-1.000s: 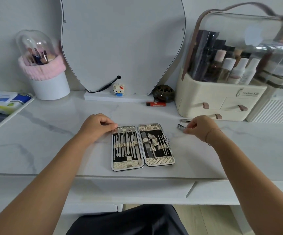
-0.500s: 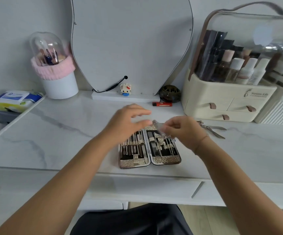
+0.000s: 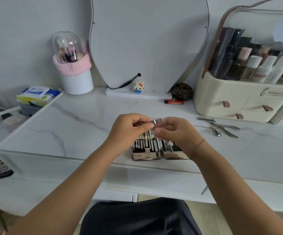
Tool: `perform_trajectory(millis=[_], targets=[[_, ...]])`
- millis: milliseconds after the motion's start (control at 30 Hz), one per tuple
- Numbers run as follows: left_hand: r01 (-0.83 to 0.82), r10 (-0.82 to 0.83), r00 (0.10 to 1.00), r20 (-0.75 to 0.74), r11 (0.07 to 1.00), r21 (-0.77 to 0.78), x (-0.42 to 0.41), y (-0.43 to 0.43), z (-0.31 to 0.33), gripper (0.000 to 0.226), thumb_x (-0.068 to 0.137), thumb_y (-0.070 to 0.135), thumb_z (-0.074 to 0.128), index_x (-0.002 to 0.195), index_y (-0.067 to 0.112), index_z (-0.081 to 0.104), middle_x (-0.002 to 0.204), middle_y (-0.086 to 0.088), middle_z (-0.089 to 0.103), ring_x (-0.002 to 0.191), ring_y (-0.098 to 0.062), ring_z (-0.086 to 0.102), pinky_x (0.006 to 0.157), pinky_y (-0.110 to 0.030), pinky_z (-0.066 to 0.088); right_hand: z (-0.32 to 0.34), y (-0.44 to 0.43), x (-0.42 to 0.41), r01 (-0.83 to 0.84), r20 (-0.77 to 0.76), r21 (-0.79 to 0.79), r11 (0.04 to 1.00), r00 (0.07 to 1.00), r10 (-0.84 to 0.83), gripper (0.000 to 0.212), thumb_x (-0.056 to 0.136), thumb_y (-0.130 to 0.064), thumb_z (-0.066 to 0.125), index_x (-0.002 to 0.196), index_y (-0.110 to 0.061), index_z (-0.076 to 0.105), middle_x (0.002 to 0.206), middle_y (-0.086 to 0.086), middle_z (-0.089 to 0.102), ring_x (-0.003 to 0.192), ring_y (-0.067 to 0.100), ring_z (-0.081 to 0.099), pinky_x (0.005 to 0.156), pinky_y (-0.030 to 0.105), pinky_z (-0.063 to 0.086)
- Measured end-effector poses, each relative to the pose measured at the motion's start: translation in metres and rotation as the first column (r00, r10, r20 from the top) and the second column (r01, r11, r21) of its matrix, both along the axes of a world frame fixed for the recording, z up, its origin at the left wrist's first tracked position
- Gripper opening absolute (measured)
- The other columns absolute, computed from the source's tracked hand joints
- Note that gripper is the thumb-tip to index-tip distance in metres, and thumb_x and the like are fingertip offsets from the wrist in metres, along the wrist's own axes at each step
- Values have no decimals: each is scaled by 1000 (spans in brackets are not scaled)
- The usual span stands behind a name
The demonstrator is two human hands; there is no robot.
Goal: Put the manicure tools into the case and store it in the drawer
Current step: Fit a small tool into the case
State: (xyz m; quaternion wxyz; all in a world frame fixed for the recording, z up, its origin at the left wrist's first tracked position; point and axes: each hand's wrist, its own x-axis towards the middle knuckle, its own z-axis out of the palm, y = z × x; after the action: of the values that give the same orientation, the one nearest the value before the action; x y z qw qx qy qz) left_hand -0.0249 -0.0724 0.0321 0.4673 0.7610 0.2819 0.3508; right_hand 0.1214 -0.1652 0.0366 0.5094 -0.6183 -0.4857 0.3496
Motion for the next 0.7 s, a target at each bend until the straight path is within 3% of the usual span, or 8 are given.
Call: perform_trajectory(millis=[100, 233, 300, 400, 467, 567, 700], targets=[[36, -25, 997, 71, 987, -155, -3, -4, -3, 10, 77, 19, 73, 80, 28, 73, 78, 7, 72, 77, -5, 65, 77, -20, 49, 0, -2, -7, 27, -124, 23, 999, 992, -24, 7, 85, -2, 61, 80, -6, 65, 59, 5, 67, 48, 8, 56, 48, 17, 45], [219, -154, 966, 209, 917, -333, -15, 0, -6, 15, 67, 30, 78, 79, 25, 73, 85, 6, 68, 86, -8, 60, 85, -25, 47, 5, -3, -9, -31, -307, -112, 993, 952, -4, 19, 90, -6, 55, 72, -6, 61, 57, 6, 64, 42, 8, 50, 41, 18, 38], [228, -184, 966, 183, 938, -262, -21, 2, -5, 15, 65, 31, 80, 75, 24, 72, 88, 1, 67, 87, -12, 59, 86, -26, 48, 6, -3, -10, -54, -430, -183, 982, 902, -31, 21, 91, -6, 53, 70, -5, 58, 53, 5, 62, 41, 7, 49, 38, 15, 37], [99, -91, 986, 139, 993, -57, -23, 0, -2, 10, 64, 23, 77, 70, 21, 69, 79, 2, 71, 76, -10, 63, 75, -19, 51, 6, -1, -15, -61, -560, -269, 961, 822, -105, 20, 91, -5, 52, 72, -4, 58, 49, 3, 59, 38, 4, 49, 34, 12, 37], [-14, 21, 981, 194, 999, -41, -23, -3, -4, 10, 68, 15, 77, 76, 17, 72, 77, 5, 73, 73, -8, 66, 73, -19, 52, 4, -1, -18, -56, -571, -286, 957, 811, -123, 20, 91, -6, 52, 72, -4, 58, 49, 2, 59, 37, 3, 48, 34, 12, 36], [-98, 158, 951, 266, 969, -227, -26, -9, -11, 14, 78, 9, 70, 90, 13, 72, 81, 4, 75, 75, -8, 68, 69, -18, 54, -1, -1, -23, -51, -508, -256, 965, 857, -89, 17, 91, -5, 54, 75, -4, 58, 50, 3, 59, 38, 4, 47, 35, 13, 37], [-32, 104, 969, 226, 953, -301, -38, -12, -21, 16, 77, 15, 68, 93, 14, 72, 81, -4, 75, 81, -13, 70, 70, -20, 54, -8, -5, -26, -113, -476, -259, 959, 879, -25, 19, 90, -5, 54, 72, -3, 59, 52, 5, 59, 39, 6, 48, 37, 14, 39]])
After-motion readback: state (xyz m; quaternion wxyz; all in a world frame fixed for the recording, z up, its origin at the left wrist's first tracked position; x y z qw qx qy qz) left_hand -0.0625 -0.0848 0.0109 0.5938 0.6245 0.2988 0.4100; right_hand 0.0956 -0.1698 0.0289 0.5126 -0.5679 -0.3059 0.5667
